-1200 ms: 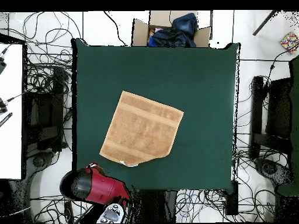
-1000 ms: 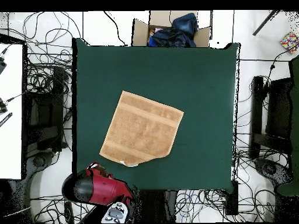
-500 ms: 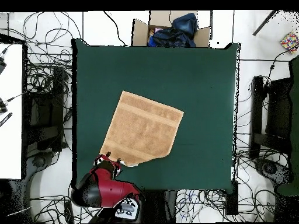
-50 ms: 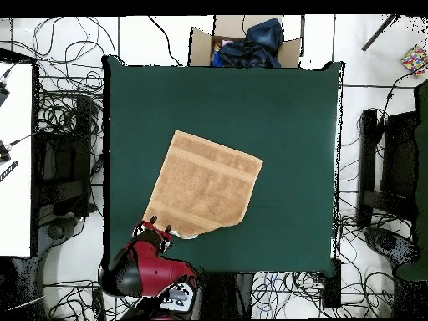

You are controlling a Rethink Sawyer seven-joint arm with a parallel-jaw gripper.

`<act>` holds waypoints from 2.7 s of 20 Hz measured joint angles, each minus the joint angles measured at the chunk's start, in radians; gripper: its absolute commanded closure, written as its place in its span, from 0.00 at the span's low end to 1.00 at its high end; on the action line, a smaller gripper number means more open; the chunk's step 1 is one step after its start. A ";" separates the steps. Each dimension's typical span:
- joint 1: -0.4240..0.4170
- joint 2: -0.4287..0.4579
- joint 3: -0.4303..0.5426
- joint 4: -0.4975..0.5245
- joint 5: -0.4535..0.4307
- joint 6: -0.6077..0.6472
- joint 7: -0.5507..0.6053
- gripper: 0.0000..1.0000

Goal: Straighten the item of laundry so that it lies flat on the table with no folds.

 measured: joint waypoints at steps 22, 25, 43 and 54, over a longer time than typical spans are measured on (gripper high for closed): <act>0.009 0.107 -0.128 -0.281 0.042 0.306 0.000 0.00; 0.006 0.099 -0.146 -0.320 0.034 0.417 0.000 0.00; -0.068 0.079 -0.169 -0.503 -0.111 0.390 0.000 0.00; -0.094 0.120 -0.170 -0.507 -0.177 0.366 0.000 0.00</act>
